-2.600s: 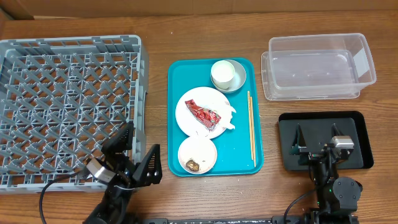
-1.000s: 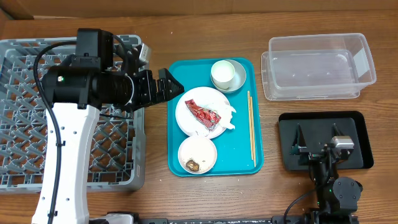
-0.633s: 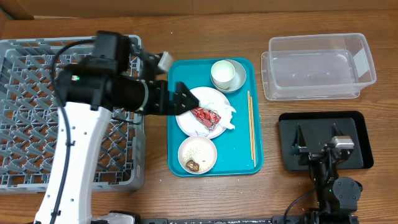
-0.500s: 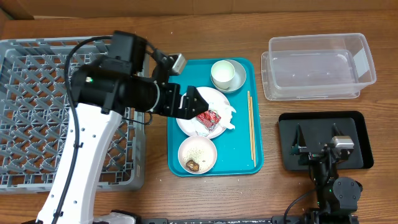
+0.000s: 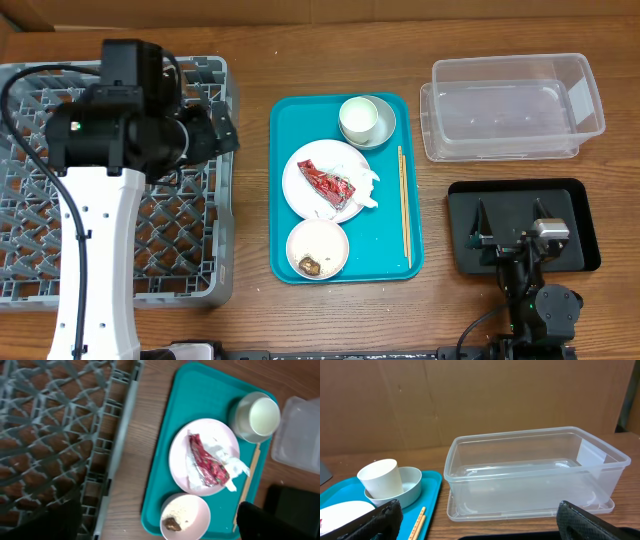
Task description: Sort waste into correct bins and load items into the dishwasher
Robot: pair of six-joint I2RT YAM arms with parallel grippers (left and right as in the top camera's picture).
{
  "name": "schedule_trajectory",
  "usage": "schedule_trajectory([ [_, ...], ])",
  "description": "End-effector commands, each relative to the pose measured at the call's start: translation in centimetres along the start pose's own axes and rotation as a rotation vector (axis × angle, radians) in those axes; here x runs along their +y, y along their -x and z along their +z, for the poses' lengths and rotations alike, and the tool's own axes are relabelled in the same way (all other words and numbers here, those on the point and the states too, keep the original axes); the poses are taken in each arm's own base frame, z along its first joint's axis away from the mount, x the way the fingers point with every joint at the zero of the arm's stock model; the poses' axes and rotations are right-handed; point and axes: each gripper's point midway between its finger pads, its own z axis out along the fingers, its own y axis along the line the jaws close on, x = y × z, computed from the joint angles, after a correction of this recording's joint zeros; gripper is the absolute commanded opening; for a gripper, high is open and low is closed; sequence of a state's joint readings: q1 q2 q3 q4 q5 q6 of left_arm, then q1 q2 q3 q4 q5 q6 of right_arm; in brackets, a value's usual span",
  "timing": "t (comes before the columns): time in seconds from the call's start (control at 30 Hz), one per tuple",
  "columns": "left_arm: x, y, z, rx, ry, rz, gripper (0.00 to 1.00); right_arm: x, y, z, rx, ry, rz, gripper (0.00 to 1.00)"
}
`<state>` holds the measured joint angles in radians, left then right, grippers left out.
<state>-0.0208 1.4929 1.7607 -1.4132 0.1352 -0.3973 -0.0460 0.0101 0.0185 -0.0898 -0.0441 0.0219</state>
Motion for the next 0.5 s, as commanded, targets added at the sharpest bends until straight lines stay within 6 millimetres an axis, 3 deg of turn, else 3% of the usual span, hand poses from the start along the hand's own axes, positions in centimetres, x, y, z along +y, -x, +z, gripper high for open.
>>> schedule_trajectory([
  [0.0,2.8,2.0,-0.9,-0.088,0.114,-0.066,1.00,-0.3,-0.2,0.0,-0.005,-0.014,-0.007,1.00],
  [0.33,10.4,3.8,-2.5,-0.150,0.212,-0.366,1.00,0.2,0.7,0.0,-0.040,0.012,0.015,1.00],
  [0.47,11.6,3.7,-2.8,-0.152,0.234,-0.398,1.00,6.2,3.1,-1.4,-0.081,0.380,0.251,1.00],
])
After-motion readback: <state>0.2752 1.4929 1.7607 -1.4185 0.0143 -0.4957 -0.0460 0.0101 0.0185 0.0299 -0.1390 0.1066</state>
